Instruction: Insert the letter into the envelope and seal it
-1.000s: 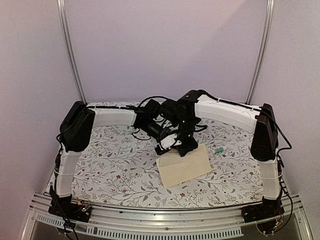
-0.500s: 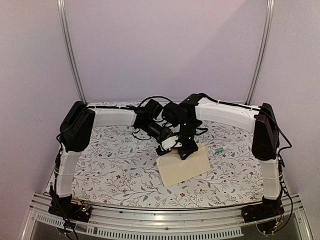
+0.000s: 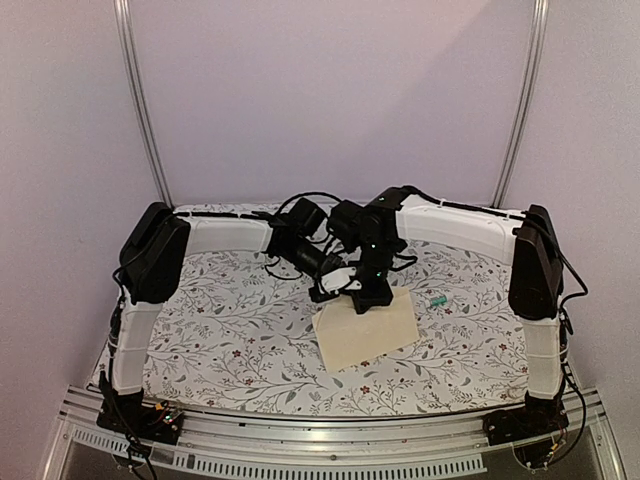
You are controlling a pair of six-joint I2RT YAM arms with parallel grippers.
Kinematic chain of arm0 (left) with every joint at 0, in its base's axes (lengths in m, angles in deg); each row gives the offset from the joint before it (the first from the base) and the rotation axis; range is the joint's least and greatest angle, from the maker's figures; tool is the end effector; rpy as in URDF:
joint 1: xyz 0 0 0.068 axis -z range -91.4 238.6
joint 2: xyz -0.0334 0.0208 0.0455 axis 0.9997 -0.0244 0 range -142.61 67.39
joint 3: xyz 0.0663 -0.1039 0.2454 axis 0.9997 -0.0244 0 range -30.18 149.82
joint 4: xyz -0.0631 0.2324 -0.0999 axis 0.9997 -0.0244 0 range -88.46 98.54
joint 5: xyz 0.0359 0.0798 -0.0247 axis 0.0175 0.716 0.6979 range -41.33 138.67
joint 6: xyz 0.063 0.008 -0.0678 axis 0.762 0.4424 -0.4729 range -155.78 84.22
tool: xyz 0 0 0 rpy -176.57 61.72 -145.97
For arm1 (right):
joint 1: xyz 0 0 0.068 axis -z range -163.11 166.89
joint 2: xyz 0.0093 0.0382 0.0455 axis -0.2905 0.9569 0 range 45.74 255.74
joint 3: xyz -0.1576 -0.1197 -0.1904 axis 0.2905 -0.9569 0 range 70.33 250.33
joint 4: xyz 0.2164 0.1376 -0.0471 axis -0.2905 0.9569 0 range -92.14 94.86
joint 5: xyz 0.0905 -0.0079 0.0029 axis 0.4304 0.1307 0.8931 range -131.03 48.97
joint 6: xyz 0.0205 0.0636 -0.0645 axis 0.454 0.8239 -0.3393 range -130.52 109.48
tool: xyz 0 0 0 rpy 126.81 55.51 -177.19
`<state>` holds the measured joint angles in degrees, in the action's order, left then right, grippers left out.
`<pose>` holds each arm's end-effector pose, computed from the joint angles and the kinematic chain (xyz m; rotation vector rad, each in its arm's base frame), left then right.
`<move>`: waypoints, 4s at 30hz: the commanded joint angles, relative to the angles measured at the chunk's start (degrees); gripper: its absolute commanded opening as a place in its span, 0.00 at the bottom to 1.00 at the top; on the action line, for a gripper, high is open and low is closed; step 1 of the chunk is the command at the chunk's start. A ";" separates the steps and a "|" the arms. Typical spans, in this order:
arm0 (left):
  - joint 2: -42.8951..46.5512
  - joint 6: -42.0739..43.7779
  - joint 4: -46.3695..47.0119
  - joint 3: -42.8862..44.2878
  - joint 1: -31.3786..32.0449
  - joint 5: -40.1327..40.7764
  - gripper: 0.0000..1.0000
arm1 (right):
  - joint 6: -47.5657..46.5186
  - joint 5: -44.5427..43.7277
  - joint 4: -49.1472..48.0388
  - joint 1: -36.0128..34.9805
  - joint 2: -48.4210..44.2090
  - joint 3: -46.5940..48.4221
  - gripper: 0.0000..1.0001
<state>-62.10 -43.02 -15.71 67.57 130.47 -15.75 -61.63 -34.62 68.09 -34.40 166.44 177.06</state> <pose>0.3144 -0.3832 0.1500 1.2138 2.2617 -1.7649 0.2573 0.3361 0.1851 -2.3714 1.8956 0.1703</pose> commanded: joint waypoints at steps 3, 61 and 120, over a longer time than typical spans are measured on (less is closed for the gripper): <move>-0.03 -0.01 2.44 -0.37 -0.25 -1.73 0.00 | -0.24 3.01 1.99 0.05 -0.84 3.35 0.00; -2.00 -7.22 8.98 -0.46 -1.24 -5.27 0.00 | -13.40 -4.07 4.61 -4.66 4.14 2.92 0.00; -2.10 -14.76 16.99 -4.11 -3.47 -6.03 0.00 | -6.68 2.75 -15.30 -1.98 -14.71 -12.03 0.35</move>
<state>-63.92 -55.64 -1.05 63.62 128.04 -20.78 -70.83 -38.42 60.77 -36.91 155.04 168.32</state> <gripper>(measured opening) 0.004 0.341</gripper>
